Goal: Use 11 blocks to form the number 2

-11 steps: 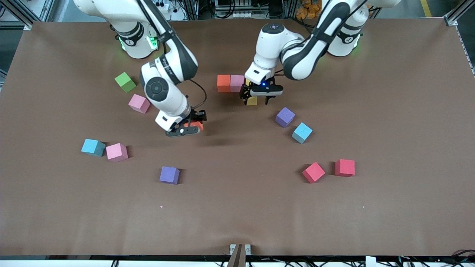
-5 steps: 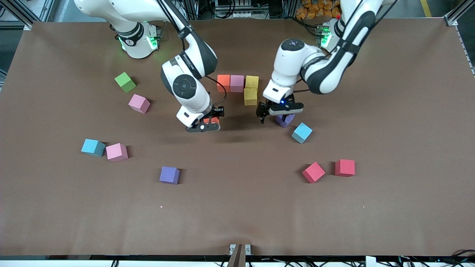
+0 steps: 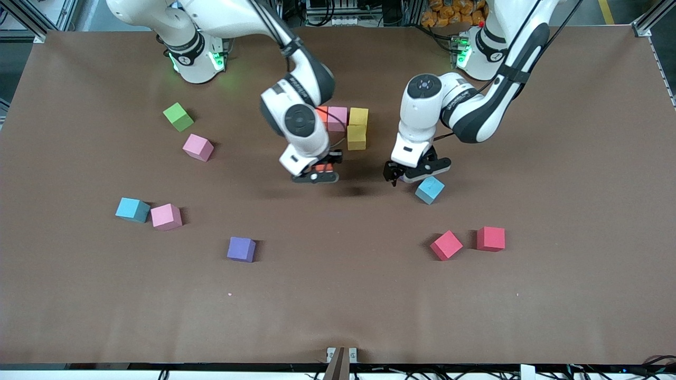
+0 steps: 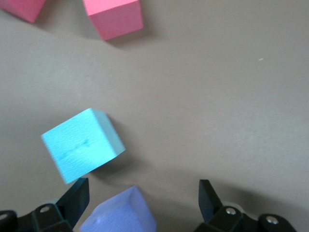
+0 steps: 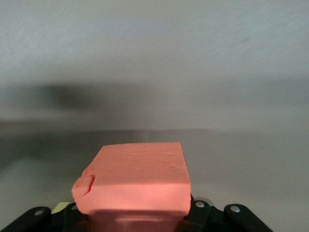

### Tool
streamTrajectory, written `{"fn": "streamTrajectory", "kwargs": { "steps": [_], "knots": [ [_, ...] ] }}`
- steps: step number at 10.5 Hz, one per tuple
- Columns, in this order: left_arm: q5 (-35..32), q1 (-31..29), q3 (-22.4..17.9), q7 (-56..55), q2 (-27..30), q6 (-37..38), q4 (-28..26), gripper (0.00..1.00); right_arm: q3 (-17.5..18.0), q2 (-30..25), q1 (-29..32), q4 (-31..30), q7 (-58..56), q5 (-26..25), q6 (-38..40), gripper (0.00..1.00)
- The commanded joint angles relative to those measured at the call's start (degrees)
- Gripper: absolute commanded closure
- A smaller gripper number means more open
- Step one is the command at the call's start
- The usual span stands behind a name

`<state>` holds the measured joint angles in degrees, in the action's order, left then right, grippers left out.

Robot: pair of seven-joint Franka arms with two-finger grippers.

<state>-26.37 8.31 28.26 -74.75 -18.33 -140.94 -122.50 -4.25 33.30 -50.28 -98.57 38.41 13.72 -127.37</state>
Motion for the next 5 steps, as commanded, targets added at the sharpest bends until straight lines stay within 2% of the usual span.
{"fn": "streamTrajectory", "kwargs": {
  "steps": [1, 5],
  "knots": [
    [10.17, -1.62, 1.00, 8.72, -0.04, 8.81, 5.24, 0.00, -0.49, 4.14, -2.71, 5.23, 4.64, 0.70, 0.54, 0.75],
    [12.56, -2.51, 1.00, 8.13, -1.44, 9.19, 4.55, 0.00, -0.49, 6.16, -5.44, 5.32, 6.59, 0.61, -3.94, 0.74]
  ]
}}
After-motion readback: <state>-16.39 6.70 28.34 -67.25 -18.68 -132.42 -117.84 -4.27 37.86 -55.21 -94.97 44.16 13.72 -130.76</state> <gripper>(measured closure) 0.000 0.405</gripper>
